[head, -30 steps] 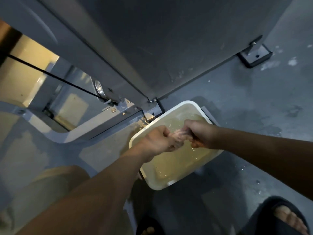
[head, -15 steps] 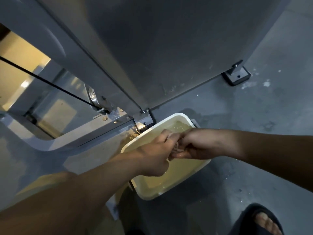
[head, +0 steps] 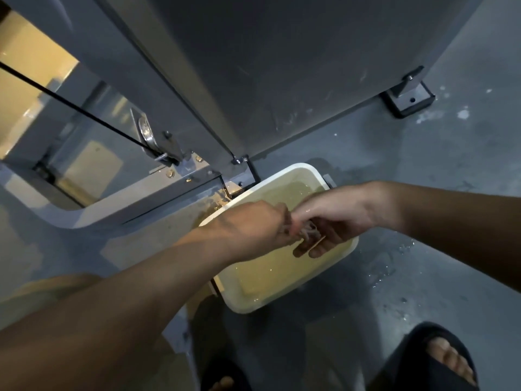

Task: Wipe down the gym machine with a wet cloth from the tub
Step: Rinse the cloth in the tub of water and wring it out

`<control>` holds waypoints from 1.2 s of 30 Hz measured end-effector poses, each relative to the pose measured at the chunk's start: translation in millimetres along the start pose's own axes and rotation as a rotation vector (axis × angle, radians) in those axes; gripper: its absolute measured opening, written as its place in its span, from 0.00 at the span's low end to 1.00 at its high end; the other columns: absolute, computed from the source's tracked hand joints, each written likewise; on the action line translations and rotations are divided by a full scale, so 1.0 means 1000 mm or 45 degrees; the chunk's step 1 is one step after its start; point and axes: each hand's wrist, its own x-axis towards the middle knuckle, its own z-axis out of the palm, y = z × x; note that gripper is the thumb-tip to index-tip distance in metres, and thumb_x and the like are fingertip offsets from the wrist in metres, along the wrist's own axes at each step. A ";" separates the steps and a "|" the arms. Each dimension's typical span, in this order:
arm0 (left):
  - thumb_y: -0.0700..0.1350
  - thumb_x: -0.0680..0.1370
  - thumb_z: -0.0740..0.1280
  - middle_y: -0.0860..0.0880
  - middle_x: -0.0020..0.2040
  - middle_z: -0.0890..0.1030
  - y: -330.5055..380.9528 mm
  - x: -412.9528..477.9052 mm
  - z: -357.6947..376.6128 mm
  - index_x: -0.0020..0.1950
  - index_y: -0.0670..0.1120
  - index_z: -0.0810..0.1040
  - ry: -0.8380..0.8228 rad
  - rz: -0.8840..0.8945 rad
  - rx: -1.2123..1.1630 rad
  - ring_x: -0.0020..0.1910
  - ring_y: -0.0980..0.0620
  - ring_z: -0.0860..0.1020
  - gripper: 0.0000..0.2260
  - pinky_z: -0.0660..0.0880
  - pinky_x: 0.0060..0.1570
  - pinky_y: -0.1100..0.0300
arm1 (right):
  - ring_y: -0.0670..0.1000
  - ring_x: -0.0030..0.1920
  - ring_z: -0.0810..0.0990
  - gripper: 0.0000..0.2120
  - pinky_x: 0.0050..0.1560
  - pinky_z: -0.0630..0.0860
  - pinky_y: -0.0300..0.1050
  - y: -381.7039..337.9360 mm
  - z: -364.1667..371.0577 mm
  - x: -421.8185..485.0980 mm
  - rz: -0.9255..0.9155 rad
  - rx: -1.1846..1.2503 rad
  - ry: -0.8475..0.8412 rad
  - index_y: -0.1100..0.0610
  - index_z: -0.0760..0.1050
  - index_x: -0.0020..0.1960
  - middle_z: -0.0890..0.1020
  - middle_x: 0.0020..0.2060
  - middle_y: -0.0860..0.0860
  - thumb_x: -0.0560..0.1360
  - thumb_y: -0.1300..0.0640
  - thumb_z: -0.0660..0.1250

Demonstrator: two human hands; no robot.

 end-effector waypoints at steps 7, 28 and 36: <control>0.53 0.75 0.70 0.51 0.50 0.76 0.010 -0.001 0.000 0.59 0.52 0.65 -0.147 0.021 -0.096 0.48 0.49 0.77 0.19 0.78 0.42 0.52 | 0.46 0.29 0.64 0.10 0.26 0.60 0.35 0.002 -0.005 -0.004 0.107 -0.209 -0.050 0.59 0.76 0.43 0.71 0.31 0.50 0.75 0.64 0.57; 0.47 0.79 0.65 0.50 0.35 0.73 -0.007 0.018 0.019 0.44 0.46 0.71 -0.192 -0.313 -0.653 0.34 0.50 0.71 0.07 0.67 0.32 0.59 | 0.57 0.43 0.78 0.09 0.41 0.69 0.46 0.000 0.009 0.014 -0.421 -1.730 0.573 0.56 0.72 0.53 0.79 0.45 0.54 0.81 0.49 0.63; 0.44 0.80 0.62 0.52 0.68 0.72 -0.017 0.009 0.023 0.69 0.54 0.61 0.192 0.114 -0.355 0.58 0.49 0.77 0.20 0.75 0.57 0.50 | 0.44 0.26 0.61 0.07 0.22 0.57 0.32 -0.011 -0.011 0.011 0.114 -0.369 0.048 0.58 0.76 0.48 0.75 0.34 0.50 0.81 0.55 0.65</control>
